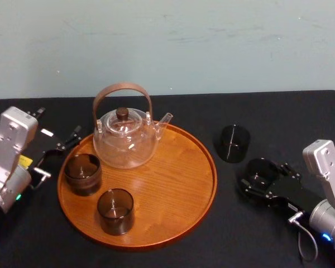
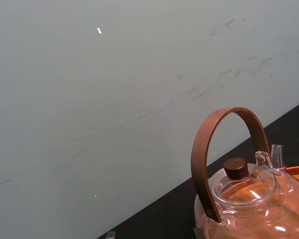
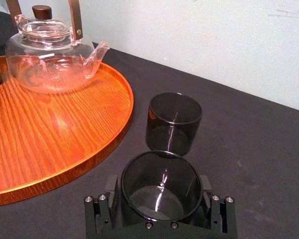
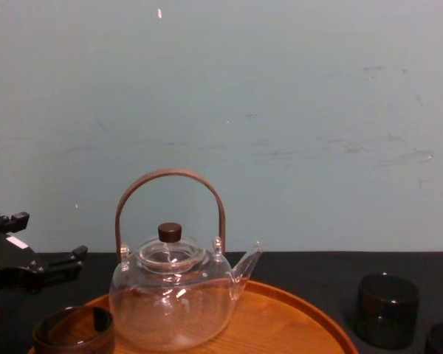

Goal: Pick up the glass from the table and place it on the tray.

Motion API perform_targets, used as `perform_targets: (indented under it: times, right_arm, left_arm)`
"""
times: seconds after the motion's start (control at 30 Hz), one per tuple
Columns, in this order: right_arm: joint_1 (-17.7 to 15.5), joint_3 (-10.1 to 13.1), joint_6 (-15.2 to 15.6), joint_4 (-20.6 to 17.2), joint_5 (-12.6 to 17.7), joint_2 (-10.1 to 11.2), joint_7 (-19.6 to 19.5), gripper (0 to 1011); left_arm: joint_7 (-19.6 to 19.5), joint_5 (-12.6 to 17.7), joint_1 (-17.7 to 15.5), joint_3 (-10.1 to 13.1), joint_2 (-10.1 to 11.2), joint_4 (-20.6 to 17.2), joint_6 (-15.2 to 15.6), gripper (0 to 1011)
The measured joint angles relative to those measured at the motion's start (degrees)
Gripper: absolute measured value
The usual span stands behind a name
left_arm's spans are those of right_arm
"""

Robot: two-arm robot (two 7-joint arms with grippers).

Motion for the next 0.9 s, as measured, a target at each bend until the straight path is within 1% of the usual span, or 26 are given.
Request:
perform_targets:
  times: [0.13, 0.47, 0.5, 0.53, 0.63, 0.9]
  right_arm:
    - [0.45, -0.14, -0.01, 0.36, -0.39, -0.36, 0.06, 1002]
    - [0.39, -0.18, -0.04, 0.28, -0.37, -0.28, 0.05, 1002]
    - [0.38, -0.18, -0.05, 0.26, -0.36, -0.27, 0.04, 965]
    - [0.38, -0.18, -0.05, 0.26, -0.36, -0.27, 0.04, 965]
    - [0.36, -0.18, -0.08, 0.23, -0.31, -0.25, 0.03, 917]
    - [0.32, -0.18, -0.1, 0.19, -0.27, -0.21, 0.0, 915]
  left_arm:
    - [0.0, 0.0, 0.0, 0.0, 0.0, 0.0, 0.0, 1001]
    - [0.0, 0.0, 0.0, 0.0, 0.0, 0.0, 0.0, 1001]
    - [0.0, 0.0, 0.0, 0.0, 0.0, 0.0, 0.0, 1001]
    - [0.0, 0.0, 0.0, 0.0, 0.0, 0.0, 0.0, 1001]
    - [0.0, 0.0, 0.0, 0.0, 0.0, 0.0, 0.0, 1001]
    - [0.0, 0.0, 0.0, 0.0, 0.0, 0.0, 0.0, 1001]
